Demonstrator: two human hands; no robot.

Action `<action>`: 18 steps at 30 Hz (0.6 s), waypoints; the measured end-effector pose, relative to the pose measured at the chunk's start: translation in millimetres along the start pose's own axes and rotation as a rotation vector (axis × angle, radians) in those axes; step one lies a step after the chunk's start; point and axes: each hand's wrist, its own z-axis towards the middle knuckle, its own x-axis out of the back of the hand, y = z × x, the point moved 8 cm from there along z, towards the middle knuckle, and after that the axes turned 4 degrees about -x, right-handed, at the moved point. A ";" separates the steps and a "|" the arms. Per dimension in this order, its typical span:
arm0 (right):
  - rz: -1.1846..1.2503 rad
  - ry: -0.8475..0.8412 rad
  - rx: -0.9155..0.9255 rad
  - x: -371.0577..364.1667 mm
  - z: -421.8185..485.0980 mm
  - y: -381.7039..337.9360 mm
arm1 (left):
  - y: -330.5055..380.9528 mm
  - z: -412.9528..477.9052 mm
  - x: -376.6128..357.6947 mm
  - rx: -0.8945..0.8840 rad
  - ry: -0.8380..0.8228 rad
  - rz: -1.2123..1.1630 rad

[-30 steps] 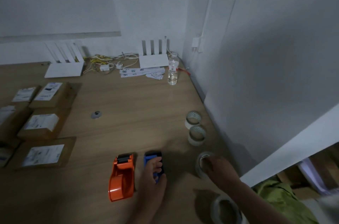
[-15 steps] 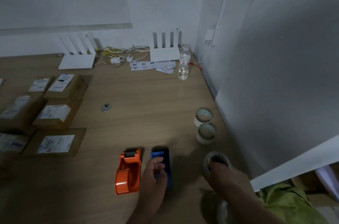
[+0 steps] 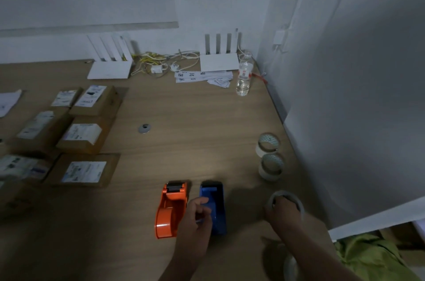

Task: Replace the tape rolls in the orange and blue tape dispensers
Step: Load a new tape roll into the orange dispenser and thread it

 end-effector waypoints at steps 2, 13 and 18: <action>0.014 -0.006 -0.018 -0.3 0.2 -0.7 | -0.6 0.0 2.0 0.004 -0.004 0.007; 0.223 0.061 0.058 36.0 -32.3 5.6 | -0.5 2.4 8.2 0.034 -0.092 -0.055; 0.252 0.088 0.045 42.1 -42.8 15.4 | -2.2 1.6 12.6 0.071 -0.101 -0.122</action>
